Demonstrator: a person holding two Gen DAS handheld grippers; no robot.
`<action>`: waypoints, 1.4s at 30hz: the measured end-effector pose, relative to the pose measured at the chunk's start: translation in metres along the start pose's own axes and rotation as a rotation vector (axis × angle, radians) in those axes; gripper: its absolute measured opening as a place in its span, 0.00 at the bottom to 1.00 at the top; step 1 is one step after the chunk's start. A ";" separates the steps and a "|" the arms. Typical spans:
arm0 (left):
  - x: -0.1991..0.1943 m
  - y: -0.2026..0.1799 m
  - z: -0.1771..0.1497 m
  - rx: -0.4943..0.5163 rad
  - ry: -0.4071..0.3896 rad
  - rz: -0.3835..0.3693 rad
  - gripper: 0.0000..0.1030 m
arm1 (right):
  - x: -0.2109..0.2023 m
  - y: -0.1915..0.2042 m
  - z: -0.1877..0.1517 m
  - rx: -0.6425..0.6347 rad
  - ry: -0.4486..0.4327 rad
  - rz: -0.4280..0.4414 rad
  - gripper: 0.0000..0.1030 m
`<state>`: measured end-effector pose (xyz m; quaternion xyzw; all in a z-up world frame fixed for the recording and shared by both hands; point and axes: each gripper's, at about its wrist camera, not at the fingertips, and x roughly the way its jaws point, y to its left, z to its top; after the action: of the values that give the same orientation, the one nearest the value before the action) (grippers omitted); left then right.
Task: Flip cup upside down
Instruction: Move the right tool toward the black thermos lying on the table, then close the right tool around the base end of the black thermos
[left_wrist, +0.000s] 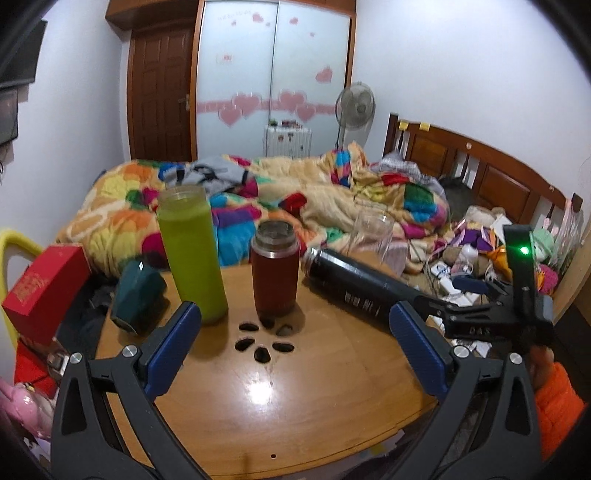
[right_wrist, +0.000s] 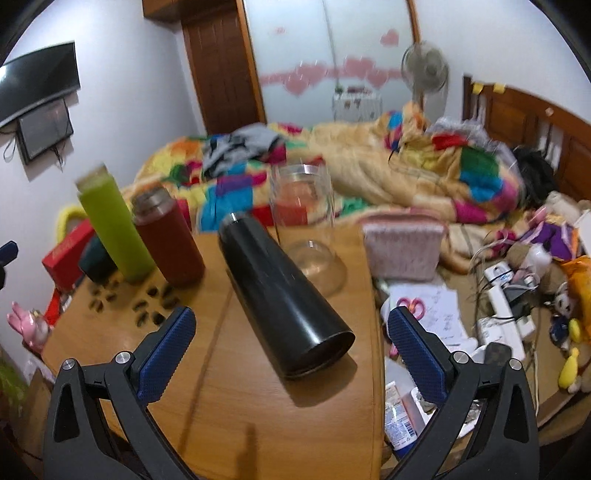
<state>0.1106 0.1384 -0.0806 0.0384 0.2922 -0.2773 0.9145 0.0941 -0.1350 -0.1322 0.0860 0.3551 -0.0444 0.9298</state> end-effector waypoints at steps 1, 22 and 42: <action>0.005 0.001 -0.002 -0.003 0.015 -0.001 1.00 | 0.010 -0.005 -0.001 -0.009 0.026 0.013 1.00; 0.046 0.003 -0.036 -0.003 0.104 0.040 1.00 | 0.041 0.009 -0.031 -0.124 0.142 0.088 0.62; 0.032 -0.039 -0.092 0.203 -0.061 0.058 1.00 | -0.073 0.073 -0.048 -0.208 0.049 0.035 0.60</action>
<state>0.0647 0.1113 -0.1709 0.1307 0.2332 -0.2799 0.9221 0.0186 -0.0529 -0.1093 -0.0035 0.3786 0.0111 0.9255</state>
